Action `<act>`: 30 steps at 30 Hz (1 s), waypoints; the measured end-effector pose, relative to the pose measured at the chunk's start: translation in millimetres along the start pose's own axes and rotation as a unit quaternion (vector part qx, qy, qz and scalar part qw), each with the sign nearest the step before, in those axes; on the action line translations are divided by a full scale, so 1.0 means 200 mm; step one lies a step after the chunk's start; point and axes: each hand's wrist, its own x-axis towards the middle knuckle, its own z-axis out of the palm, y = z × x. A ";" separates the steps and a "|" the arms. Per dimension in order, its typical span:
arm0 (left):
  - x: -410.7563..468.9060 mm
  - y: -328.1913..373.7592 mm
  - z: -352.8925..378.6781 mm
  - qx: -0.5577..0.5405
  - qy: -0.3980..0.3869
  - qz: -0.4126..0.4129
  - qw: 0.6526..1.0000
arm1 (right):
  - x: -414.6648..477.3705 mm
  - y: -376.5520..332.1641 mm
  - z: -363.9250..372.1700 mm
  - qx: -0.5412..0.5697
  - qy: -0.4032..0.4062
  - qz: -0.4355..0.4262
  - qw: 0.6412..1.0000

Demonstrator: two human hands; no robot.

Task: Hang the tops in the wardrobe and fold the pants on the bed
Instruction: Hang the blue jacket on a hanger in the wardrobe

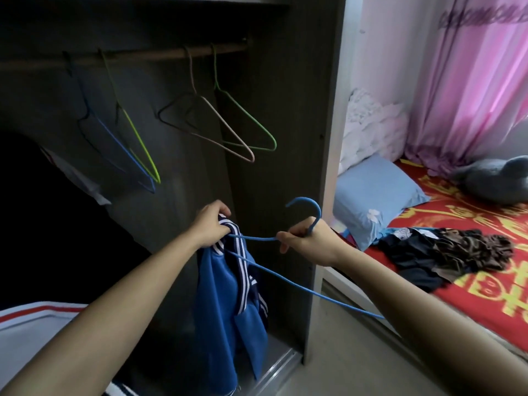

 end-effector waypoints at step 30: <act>-0.15 0.21 -0.23 -0.075 0.151 0.121 0.978 | 0.06 -0.12 -0.01 0.166 -0.005 -0.021 0.986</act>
